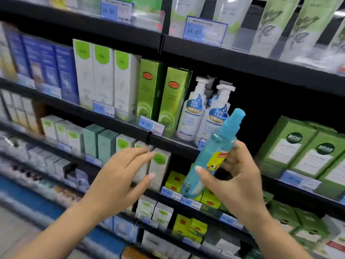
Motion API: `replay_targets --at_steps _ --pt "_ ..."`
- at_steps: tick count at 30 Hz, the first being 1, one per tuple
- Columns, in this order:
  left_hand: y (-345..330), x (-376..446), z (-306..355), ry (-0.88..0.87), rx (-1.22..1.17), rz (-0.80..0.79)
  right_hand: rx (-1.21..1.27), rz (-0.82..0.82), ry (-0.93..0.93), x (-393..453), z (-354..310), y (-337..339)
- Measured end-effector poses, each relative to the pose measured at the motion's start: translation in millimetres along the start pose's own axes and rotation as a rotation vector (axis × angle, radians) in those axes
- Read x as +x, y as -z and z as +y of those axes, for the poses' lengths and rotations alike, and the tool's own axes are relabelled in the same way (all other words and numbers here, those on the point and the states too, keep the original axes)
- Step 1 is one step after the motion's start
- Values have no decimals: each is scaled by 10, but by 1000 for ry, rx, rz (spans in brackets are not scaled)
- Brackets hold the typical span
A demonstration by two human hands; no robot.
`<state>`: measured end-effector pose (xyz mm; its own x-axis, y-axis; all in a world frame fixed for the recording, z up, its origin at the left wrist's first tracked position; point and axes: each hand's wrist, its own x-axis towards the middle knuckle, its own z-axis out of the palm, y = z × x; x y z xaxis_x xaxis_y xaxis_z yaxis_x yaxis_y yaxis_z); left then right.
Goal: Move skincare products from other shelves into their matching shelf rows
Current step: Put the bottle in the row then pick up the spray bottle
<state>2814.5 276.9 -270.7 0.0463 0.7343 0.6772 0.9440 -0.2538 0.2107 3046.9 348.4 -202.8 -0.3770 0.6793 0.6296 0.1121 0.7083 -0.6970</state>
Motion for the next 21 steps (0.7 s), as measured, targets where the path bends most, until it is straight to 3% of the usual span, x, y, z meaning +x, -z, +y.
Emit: replay_targets --at_steps 5,11,16,21 --pt "270 -837 -58 181 156 -81 158 -302 -134 -375 266 -706" --pt "712 -1891 -305 469 270 -139 251 -594 -166 -609 249 -1732" --pt "1295 -2587 -764 638 367 -68 281 -798 -131 -545 -54 -2800" --pt "1975 -3226 -1447 786 470 28 359 -876 -167 -459 -591 -4097"
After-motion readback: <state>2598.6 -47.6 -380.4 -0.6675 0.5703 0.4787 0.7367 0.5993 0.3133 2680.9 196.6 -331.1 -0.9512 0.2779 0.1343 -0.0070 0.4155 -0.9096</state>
